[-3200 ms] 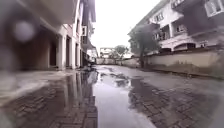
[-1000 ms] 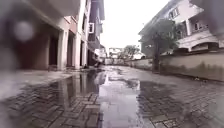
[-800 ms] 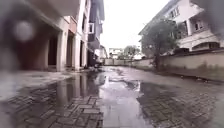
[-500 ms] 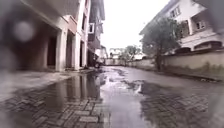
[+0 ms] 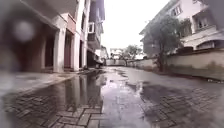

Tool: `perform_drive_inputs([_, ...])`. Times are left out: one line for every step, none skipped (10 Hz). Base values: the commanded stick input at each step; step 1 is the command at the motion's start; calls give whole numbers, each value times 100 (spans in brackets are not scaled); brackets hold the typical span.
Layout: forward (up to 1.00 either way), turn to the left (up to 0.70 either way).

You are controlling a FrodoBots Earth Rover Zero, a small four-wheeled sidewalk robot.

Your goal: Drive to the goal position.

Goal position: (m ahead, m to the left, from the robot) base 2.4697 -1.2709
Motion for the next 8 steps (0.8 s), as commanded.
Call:
perform_drive_inputs([70,0])
perform_drive_inputs([70,0])
perform_drive_inputs([70,0])
perform_drive_inputs([70,0])
perform_drive_inputs([70,0])
perform_drive_inputs([70,0])
perform_drive_inputs([70,0])
perform_drive_inputs([70,0])
